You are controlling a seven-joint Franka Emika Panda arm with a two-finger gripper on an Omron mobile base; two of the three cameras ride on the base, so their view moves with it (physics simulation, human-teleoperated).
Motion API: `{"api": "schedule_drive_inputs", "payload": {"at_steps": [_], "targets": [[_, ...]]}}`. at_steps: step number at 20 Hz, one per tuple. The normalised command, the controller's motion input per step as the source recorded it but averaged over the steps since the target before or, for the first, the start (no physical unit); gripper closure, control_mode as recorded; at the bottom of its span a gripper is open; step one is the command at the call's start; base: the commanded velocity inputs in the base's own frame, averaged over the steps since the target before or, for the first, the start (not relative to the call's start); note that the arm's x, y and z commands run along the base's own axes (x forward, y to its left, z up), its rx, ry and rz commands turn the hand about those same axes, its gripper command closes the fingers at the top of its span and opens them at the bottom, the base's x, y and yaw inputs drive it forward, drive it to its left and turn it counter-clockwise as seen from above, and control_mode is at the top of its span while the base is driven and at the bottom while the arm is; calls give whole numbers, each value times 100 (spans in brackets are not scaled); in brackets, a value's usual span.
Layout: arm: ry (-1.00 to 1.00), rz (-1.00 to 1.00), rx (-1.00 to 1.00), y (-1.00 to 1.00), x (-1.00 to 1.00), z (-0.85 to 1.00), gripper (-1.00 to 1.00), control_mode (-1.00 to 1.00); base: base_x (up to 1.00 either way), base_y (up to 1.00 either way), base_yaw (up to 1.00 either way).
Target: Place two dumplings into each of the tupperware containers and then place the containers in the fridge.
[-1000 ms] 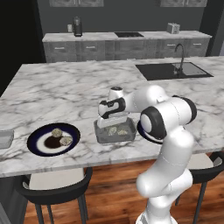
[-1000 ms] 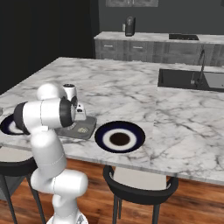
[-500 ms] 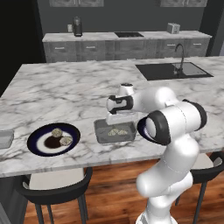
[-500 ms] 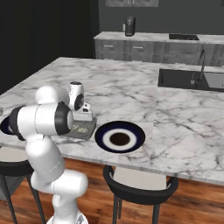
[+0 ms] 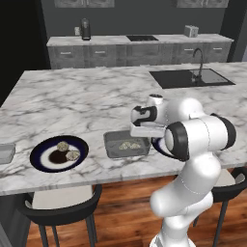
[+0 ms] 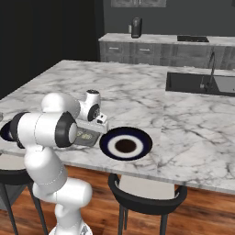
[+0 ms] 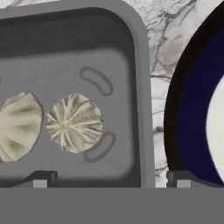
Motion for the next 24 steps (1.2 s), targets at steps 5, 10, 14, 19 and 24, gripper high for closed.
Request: {"api": "schedule_drive_inputs", "payload": {"at_steps": [5,10,14,19,24], "targets": [[12,-31,0,-6,0,0,-100,-100,0,0,0],[17,-30,0,-6,0,-8,-100,-100,0,0,0],[16,-19,0,-27,0,-27,-100,-100,0,0,0],[10,-11,0,-4,10,-31,-100,-100,0,0,0],[3,-1,0,18,35,-17,-100,-100,0,0,0]]}}
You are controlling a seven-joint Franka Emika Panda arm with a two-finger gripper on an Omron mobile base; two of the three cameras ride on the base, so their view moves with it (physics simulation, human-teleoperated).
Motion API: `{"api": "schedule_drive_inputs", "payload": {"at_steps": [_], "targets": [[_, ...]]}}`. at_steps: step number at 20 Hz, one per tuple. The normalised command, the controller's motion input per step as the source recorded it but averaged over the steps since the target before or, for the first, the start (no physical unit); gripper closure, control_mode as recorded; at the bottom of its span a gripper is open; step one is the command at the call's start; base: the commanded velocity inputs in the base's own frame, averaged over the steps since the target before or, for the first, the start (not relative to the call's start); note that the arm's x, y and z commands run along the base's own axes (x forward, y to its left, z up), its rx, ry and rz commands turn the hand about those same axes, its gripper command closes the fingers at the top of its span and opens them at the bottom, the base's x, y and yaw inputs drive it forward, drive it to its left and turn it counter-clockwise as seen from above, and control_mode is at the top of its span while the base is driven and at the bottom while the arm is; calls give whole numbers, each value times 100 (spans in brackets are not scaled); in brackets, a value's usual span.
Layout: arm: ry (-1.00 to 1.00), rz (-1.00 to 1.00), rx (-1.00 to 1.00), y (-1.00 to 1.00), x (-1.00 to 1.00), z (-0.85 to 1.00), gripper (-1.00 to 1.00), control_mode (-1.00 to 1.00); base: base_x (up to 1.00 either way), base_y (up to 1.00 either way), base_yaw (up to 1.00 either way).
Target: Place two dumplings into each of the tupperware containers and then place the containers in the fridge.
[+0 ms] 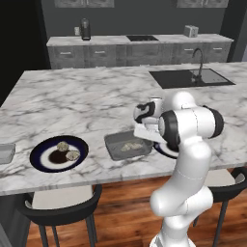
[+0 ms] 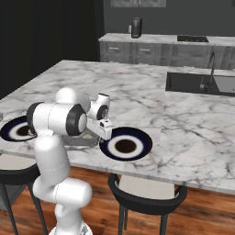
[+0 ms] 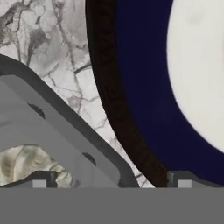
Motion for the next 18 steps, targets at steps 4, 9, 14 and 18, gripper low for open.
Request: {"api": "schedule_drive_inputs", "payload": {"at_steps": [4,9,14,18], "targets": [[0,0,0,20,6,-2,-100,-100,0,0,0],[1,0,0,2,0,-25,-100,-100,0,0,0],[-7,13,0,-3,-19,-11,-100,-100,0,0,0],[-18,22,0,0,-16,-13,-100,-100,0,0,0]]}}
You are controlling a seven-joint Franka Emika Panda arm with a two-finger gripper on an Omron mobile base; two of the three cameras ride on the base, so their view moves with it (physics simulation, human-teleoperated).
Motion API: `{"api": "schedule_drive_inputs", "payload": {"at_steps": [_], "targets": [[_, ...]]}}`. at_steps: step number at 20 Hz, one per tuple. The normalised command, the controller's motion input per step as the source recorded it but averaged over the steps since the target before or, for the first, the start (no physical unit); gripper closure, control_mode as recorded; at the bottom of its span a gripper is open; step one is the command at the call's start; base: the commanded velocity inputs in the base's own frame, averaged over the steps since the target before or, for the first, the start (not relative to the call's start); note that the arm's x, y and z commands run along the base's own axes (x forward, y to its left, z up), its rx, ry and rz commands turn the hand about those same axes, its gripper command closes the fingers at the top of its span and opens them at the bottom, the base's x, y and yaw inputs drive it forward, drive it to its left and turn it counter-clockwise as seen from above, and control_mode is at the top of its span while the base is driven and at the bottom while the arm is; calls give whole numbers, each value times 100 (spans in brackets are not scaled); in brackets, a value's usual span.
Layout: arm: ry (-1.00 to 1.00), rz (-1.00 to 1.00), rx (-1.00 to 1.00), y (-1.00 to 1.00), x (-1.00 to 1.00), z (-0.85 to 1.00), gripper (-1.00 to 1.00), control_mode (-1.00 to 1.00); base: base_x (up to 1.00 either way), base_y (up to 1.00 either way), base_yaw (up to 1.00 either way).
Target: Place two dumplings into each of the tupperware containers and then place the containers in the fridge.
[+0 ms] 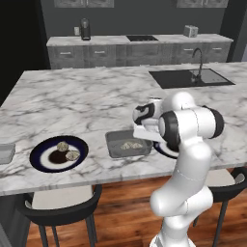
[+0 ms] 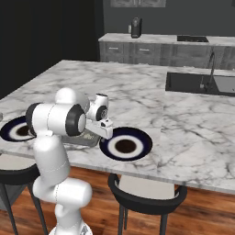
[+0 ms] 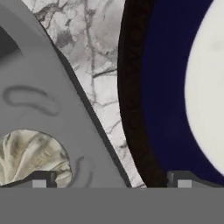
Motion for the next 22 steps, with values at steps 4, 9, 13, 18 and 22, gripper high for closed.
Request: {"api": "schedule_drive_inputs", "payload": {"at_steps": [4,9,13,18,22], "targets": [[-18,19,0,0,-13,-25,-100,-100,0,0,0],[-10,11,0,3,-1,-14,100,-100,0,0,0],[0,3,0,7,0,-1,100,-100,0,0,0],[0,0,0,0,0,0,100,-100,0,0,0],[0,0,0,0,-13,23,100,-100,0,0,0]]}}
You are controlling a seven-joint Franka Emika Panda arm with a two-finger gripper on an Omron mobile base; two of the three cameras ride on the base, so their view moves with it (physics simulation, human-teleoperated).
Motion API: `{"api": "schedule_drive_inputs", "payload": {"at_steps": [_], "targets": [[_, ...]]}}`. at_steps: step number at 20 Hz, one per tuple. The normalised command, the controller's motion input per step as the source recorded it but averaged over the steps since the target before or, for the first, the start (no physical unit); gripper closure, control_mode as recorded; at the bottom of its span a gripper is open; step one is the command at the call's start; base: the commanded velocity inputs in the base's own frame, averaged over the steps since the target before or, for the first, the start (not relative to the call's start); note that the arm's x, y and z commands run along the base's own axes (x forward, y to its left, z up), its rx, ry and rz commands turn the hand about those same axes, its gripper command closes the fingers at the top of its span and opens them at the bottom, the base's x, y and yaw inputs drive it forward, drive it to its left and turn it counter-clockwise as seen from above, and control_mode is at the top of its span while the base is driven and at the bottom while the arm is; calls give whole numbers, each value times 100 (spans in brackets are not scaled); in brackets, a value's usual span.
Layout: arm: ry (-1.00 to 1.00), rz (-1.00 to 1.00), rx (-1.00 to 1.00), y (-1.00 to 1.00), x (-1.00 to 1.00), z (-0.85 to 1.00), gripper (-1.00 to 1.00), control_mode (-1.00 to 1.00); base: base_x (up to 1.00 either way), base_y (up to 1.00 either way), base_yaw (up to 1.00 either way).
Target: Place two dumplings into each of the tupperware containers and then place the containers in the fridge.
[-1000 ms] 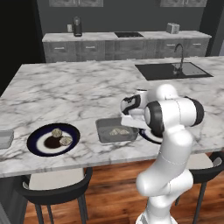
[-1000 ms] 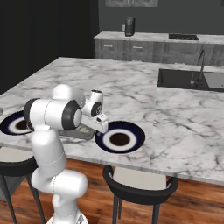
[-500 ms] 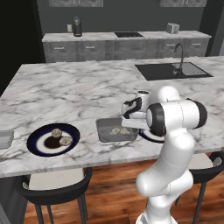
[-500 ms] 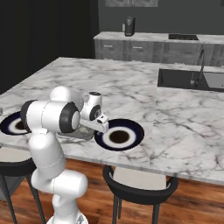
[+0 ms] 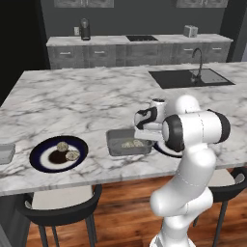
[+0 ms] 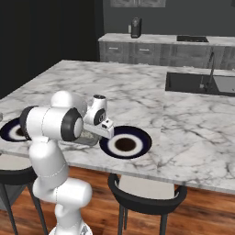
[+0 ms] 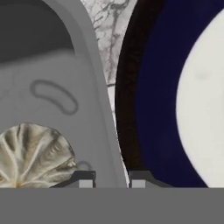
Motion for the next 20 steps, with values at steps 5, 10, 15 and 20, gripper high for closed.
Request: {"api": "schedule_drive_inputs", "payload": {"at_steps": [5,10,15,20], "targets": [[0,-2,0,0,-24,66,100,-100,0,0,0],[1,-19,3,-27,-63,80,100,-100,0,0,0],[0,-29,6,-24,-100,76,100,-100,0,0,0],[1,-28,2,-1,-100,77,100,-100,0,0,0]]}}
